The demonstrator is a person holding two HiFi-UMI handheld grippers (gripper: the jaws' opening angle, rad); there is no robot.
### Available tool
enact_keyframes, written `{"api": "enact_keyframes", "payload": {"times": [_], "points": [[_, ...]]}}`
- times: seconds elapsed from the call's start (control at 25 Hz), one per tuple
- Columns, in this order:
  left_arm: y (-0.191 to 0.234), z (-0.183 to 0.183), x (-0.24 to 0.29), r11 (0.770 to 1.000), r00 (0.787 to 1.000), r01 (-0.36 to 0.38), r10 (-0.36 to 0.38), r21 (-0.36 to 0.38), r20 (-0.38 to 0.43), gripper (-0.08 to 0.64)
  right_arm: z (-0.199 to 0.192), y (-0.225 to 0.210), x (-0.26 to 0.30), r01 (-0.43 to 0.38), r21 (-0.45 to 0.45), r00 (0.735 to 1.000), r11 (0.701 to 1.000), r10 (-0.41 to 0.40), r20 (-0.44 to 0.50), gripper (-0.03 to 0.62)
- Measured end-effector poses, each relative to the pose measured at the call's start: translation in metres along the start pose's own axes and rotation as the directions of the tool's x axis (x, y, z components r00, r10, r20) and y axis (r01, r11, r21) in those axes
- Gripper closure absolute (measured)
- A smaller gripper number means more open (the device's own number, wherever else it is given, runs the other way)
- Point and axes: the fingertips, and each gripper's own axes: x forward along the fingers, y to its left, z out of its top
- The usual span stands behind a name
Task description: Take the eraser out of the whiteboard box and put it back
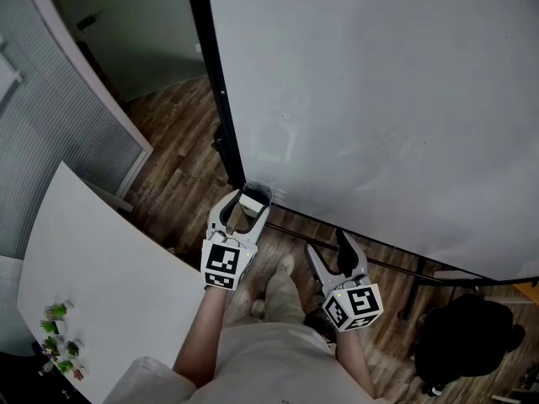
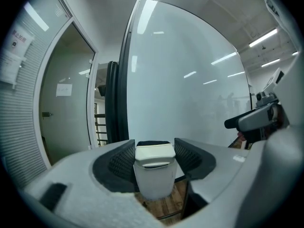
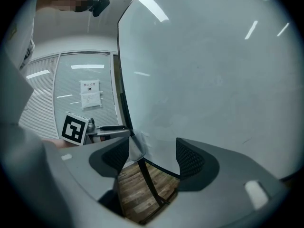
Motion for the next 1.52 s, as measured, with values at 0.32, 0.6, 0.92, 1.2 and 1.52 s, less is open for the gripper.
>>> {"api": "enact_keyframes", "payload": {"times": [0.32, 0.6, 0.92, 1.2, 1.52], "points": [[-0.0007, -0.0005, 0.0006, 1.0, 1.0, -0.008, 0.008, 0.017, 0.005, 0.311, -0.0003, -0.0019, -0.0008, 0.001, 0.009, 1.0, 1.0, -0.001, 0.0, 0.282], [-0.0024, -0.004, 0.0021, 0.999, 1.0, -0.009, 0.009, 0.031, 0.012, 0.31, -0.0007, -0.0008, -0.0015, -0.024, 0.02, 1.0, 1.0, 0.023, 0.012, 0.285], [-0.0025, -0.0035, 0.0002, 1.0, 0.999, -0.026, 0.025, 0.011, 0.046, 0.31, -0.0005, -0.0017, -0.0017, -0.03, 0.02, 1.0, 0.999, 0.03, 0.009, 0.287], [-0.0015, -0.0033, 0.0003, 0.999, 0.998, -0.033, 0.033, 0.012, 0.046, 0.305, 0.0002, -0.0034, -0.0035, -0.033, 0.026, 0.999, 0.999, 0.033, 0.015, 0.29], [-0.0021, -0.0037, 0.0018, 0.999, 0.999, -0.027, 0.027, 0.023, 0.026, 0.305, 0.0018, -0.0028, -0.0042, -0.03, 0.029, 0.999, 0.999, 0.03, 0.025, 0.296]]}}
